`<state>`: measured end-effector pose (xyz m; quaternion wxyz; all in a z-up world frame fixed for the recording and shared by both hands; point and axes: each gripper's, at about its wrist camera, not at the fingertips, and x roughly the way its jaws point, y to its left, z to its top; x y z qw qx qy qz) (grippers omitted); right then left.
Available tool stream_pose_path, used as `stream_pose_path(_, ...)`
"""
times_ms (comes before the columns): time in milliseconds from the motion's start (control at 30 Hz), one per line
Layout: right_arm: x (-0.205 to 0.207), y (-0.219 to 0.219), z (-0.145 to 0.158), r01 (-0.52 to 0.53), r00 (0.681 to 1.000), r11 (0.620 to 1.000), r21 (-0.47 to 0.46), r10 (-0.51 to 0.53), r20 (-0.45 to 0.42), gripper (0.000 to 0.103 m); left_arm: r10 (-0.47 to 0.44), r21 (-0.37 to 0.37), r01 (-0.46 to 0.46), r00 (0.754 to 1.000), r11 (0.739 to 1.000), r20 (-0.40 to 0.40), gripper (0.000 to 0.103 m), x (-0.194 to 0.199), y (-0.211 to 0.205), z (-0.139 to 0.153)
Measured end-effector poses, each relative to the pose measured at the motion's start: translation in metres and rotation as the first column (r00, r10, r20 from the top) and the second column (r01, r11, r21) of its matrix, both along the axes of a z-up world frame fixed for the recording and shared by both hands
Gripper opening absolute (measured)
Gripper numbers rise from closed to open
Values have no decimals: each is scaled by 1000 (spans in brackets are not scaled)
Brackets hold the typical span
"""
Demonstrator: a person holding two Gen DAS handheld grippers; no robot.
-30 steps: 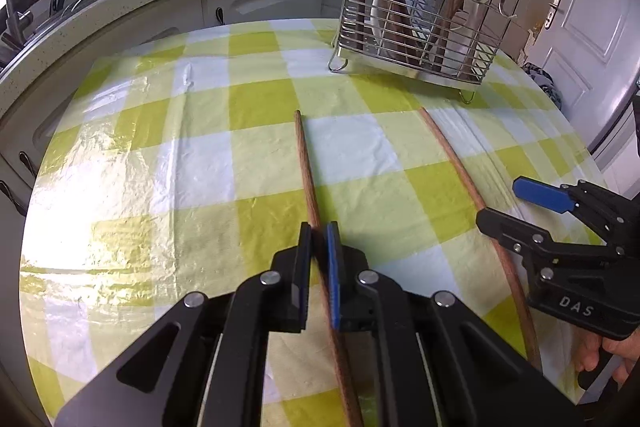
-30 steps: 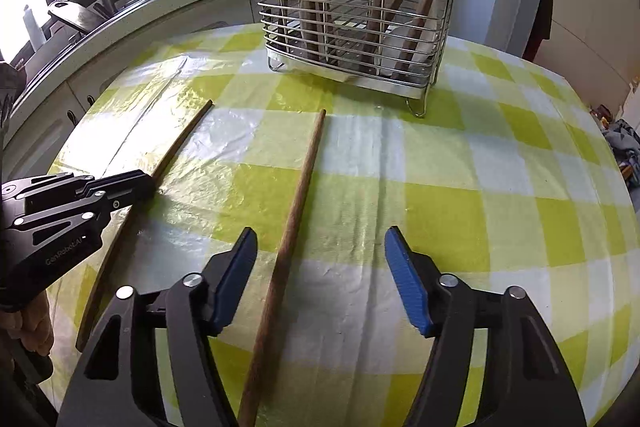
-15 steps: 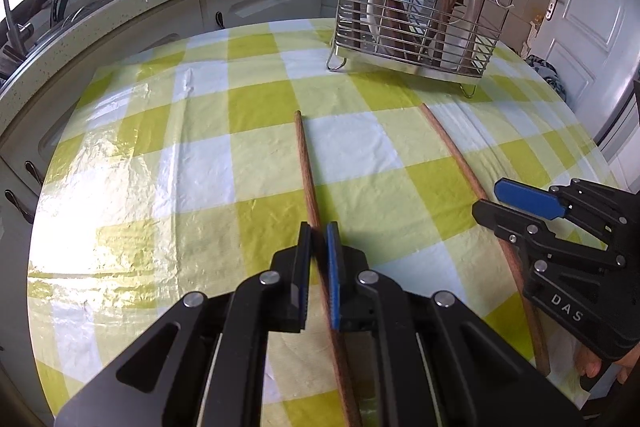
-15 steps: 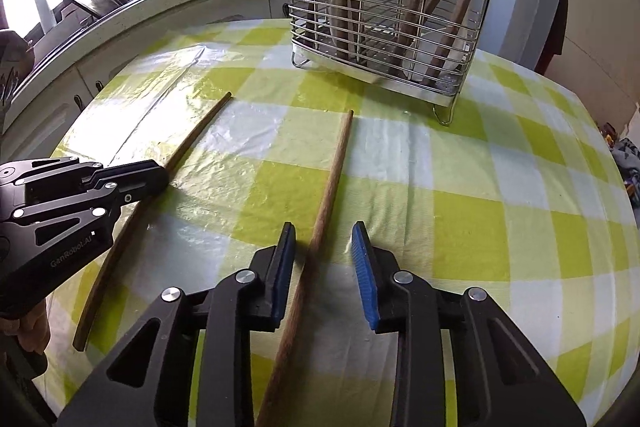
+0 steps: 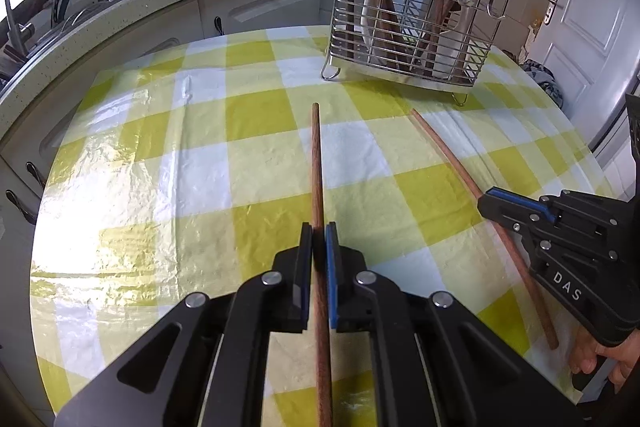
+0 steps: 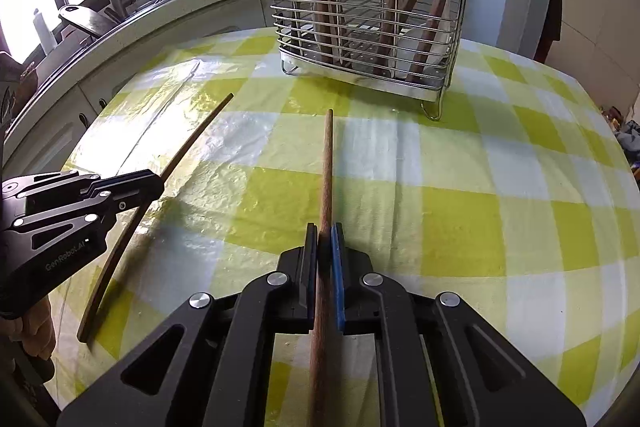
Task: Organize utensils
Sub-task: 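Lift both held chopsticks upright and carry them over the wire rack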
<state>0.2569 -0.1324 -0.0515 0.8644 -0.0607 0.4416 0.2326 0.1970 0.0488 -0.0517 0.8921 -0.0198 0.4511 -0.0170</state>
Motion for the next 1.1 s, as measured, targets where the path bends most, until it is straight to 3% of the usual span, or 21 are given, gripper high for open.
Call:
stream_pose_path(700, -38, -55, 85, 34, 992, 995, 96, -46, 122, 9, 10, -44, -3, 987, 999, 163, 7, -35, -12, 77)
stream_pose_path(1100, -51, -73, 114, 46, 982, 992, 119, -67, 176, 9, -9, -34, 17, 975, 999, 224, 7, -50, -25, 107)
